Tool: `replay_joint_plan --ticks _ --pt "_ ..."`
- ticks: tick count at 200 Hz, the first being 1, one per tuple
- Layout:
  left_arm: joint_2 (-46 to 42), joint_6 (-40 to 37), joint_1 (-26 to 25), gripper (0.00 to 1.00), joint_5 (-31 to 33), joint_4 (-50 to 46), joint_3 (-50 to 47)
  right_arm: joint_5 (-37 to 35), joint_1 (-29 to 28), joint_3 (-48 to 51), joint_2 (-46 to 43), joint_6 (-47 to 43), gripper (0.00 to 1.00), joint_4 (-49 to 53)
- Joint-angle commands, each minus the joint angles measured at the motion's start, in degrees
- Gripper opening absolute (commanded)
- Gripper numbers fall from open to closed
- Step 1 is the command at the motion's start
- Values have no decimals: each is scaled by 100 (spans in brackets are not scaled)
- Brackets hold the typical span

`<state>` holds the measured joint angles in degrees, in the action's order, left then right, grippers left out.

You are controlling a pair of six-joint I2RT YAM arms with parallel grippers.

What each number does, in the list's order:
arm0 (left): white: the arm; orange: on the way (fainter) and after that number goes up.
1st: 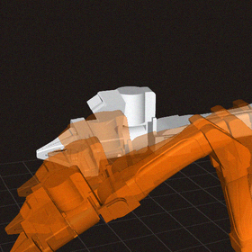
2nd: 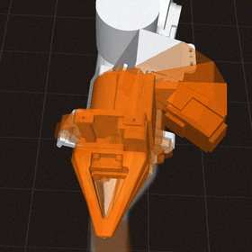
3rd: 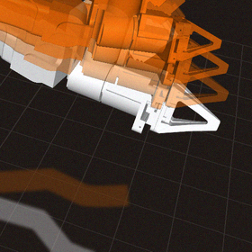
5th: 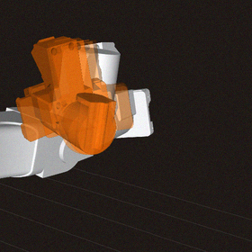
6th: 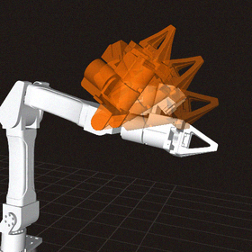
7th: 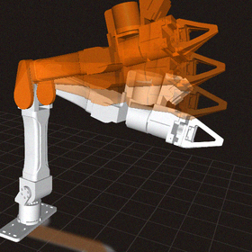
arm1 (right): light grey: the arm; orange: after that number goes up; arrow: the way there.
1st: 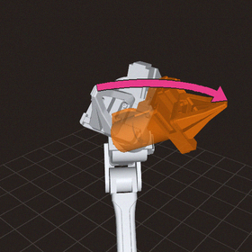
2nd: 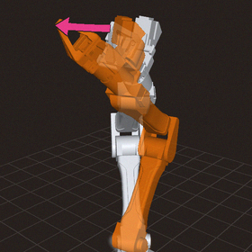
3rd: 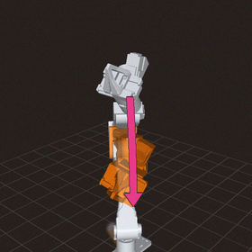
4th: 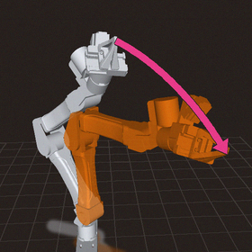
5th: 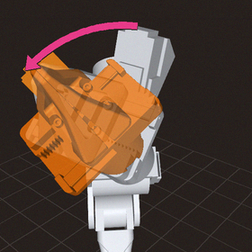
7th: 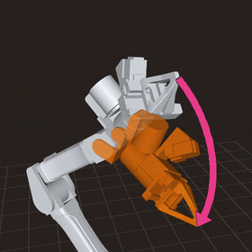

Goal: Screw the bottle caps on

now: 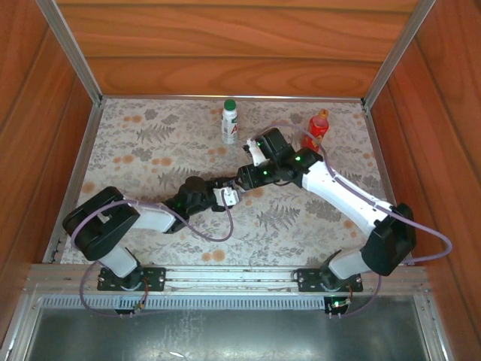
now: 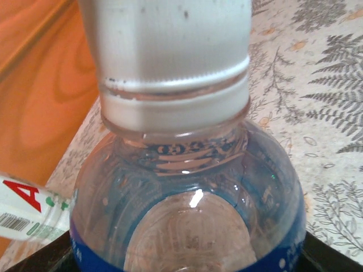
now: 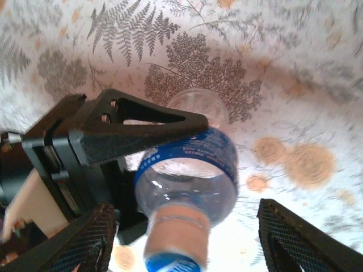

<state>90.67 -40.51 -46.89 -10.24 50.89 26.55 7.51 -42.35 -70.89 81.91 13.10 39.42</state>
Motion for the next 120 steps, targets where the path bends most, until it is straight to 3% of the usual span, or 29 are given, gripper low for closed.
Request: replay_joint_plan --ticks 1,26,51,95,120 --pt "-223 -100 -4 60 -488 -175 -105 -296 4 86 -562 -2242 73 279" --pt "-305 -84 14 60 -675 -253 -119 7 -251 160 -834 -4221 71 723" --pt "-305 -97 22 60 -786 -275 -121 -297 -765 314 -958 -6062 70 1059" --pt "-323 -106 16 60 -883 -284 -122 -890 -863 207 -779 -6505 68 749" --pt "-353 -106 15 60 -883 -286 -130 -876 -872 197 -636 -6641 67 742"
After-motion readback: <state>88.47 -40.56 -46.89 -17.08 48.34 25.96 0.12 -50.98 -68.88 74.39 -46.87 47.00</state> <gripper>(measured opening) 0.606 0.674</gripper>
